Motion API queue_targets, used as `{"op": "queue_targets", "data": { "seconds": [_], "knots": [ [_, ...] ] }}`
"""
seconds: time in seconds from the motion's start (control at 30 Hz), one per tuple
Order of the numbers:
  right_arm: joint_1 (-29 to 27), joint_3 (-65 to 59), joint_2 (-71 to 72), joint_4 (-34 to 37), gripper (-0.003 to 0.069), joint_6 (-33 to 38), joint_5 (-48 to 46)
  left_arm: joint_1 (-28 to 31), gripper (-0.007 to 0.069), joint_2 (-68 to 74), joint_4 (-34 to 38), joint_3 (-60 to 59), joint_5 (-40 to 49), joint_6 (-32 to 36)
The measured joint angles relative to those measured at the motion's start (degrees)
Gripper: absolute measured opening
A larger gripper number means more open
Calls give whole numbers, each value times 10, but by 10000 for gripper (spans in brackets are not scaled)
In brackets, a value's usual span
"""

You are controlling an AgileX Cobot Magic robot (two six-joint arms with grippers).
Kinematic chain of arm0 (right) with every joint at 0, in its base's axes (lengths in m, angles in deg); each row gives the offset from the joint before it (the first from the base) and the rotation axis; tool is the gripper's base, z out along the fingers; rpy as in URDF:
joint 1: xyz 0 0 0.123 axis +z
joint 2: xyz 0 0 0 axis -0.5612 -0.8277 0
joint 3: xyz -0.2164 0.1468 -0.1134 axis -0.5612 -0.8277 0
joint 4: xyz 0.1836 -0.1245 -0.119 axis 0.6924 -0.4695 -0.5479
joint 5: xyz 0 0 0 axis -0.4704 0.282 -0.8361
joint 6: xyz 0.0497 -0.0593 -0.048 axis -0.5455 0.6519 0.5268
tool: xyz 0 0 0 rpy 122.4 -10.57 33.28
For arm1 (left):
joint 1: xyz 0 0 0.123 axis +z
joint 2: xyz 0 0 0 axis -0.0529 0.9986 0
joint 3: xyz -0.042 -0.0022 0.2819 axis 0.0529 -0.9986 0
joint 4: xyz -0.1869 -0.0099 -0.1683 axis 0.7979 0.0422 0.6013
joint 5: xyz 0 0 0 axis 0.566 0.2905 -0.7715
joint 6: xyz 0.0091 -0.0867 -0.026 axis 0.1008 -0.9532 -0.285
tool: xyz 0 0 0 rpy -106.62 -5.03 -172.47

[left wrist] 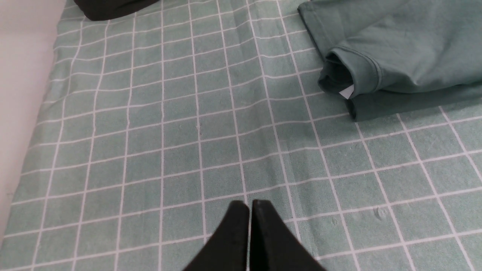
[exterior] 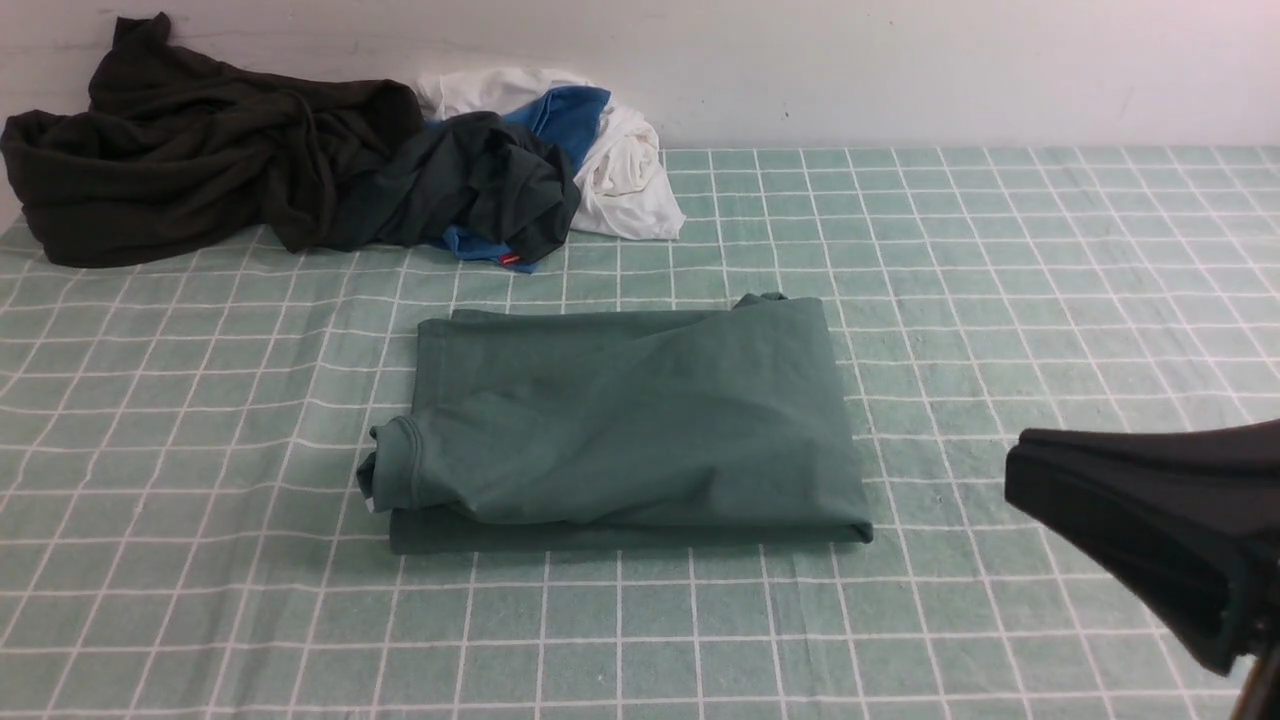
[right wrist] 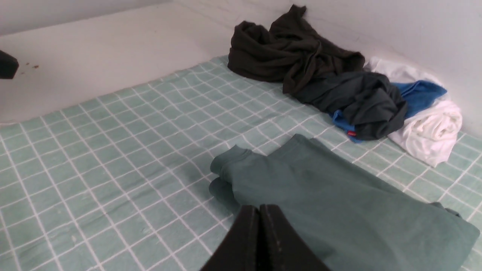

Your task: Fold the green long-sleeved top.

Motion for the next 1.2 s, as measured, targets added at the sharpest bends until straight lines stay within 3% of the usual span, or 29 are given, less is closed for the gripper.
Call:
{"op": "queue_targets", "data": {
  "seconds": [0.13, 0.2, 0.23, 0.27, 0.3, 0.4, 0.43, 0.47, 0.53, 0.6, 0.83, 1.2],
  "knots": [
    [-58, -114, 70, 7, -14, 0, 104, 0, -3, 0, 0, 0, 0, 0],
    [-92, -149, 102, 9, -14, 0, 116, 0, -3, 0, 0, 0, 0, 0],
    [-140, -180, 134, 10, -14, 0, 118, 0, -3, 0, 0, 0, 0, 0],
    [-140, -180, 134, 10, -14, 0, 118, 0, -3, 0, 0, 0, 0, 0],
    [-199, -216, 180, 6, -14, 0, 113, 0, -3, 0, 0, 0, 0, 0],
    [-301, -267, 246, -11, -14, -8, 95, 0, -3, 0, 0, 0, 0, 0],
    [-308, -270, 246, -11, -14, -8, 95, 0, -3, 0, 0, 0, 0, 0],
    [-358, -298, 282, -22, -14, -22, 82, 0, -3, 0, 0, 0, 0, 0],
    [-386, -314, 300, -28, -14, -30, 77, 0, -3, 0, 0, 0, 0, 0],
    [-448, -346, 348, -35, -14, -58, 54, 0, -3, 0, 0, 0, 0, 0],
    [-474, -348, 381, -44, -14, -68, -41, 0, -3, 0, 0, 0, 0, 0],
    [-474, -347, 381, -45, -14, -69, -53, 0, -3, 0, 0, 0, 0, 0]
  ]
}}
